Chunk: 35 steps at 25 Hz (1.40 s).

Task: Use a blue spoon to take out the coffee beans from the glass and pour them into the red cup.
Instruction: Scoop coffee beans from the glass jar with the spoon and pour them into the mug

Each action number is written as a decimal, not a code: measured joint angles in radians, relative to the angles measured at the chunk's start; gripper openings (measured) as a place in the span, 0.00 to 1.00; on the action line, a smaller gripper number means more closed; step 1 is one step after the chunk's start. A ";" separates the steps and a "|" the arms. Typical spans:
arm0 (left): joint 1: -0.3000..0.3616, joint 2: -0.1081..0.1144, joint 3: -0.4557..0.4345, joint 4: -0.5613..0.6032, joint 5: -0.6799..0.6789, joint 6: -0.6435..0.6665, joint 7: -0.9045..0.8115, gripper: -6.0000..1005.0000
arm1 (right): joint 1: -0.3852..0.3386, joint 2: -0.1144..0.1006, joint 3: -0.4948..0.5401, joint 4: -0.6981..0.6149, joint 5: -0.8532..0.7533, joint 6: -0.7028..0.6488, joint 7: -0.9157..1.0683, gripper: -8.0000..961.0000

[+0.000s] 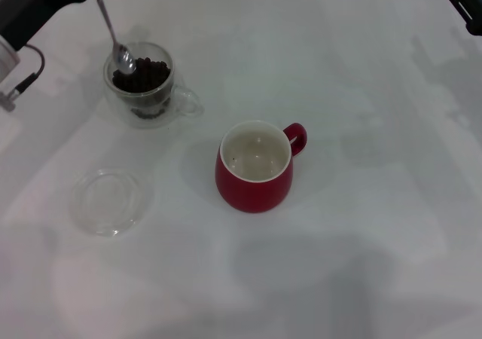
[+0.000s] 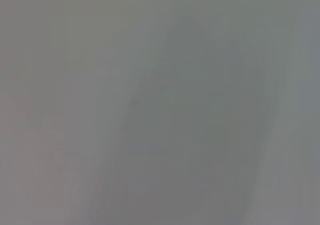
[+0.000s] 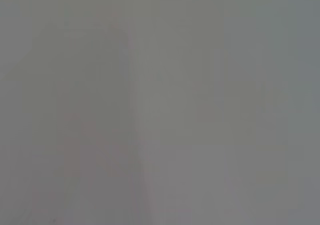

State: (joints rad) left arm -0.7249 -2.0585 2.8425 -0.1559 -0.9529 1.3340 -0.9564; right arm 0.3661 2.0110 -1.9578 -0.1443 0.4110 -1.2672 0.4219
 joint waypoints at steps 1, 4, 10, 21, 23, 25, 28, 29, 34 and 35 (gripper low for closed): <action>0.006 0.000 0.000 -0.001 0.001 -0.002 0.001 0.14 | -0.001 0.000 0.001 0.000 0.000 -0.001 0.000 0.86; 0.023 -0.001 0.001 -0.002 0.002 -0.013 0.022 0.14 | -0.004 0.000 0.000 0.000 0.000 -0.006 0.001 0.86; 0.042 -0.010 0.002 0.008 0.009 -0.045 0.080 0.14 | -0.008 0.000 -0.005 0.000 -0.002 -0.009 0.024 0.86; 0.047 -0.013 -0.008 0.090 -0.004 -0.114 0.148 0.14 | -0.027 0.000 -0.009 0.000 -0.005 -0.033 0.054 0.86; 0.052 -0.013 -0.010 0.113 -0.021 -0.126 0.148 0.14 | -0.027 0.000 -0.009 0.000 -0.005 -0.033 0.054 0.86; 0.058 -0.014 -0.010 0.131 -0.034 -0.137 0.150 0.14 | -0.029 0.000 -0.009 0.000 -0.004 -0.034 0.054 0.86; 0.067 -0.015 -0.010 0.144 -0.046 -0.152 0.146 0.14 | -0.032 0.000 -0.008 0.000 -0.002 -0.036 0.054 0.86; 0.070 -0.015 -0.010 0.149 -0.054 -0.156 0.141 0.14 | -0.034 0.000 -0.007 0.000 -0.001 -0.038 0.054 0.86; 0.081 -0.013 -0.010 0.164 -0.103 -0.189 0.016 0.14 | -0.038 0.000 -0.002 0.000 0.000 -0.043 0.054 0.86; 0.081 -0.011 -0.008 0.160 -0.102 -0.196 -0.034 0.14 | -0.038 0.000 -0.002 0.000 0.000 -0.043 0.054 0.86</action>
State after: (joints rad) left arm -0.6440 -2.0700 2.8345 0.0039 -1.0551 1.1384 -0.9901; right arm 0.3281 2.0110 -1.9598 -0.1441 0.4108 -1.3099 0.4760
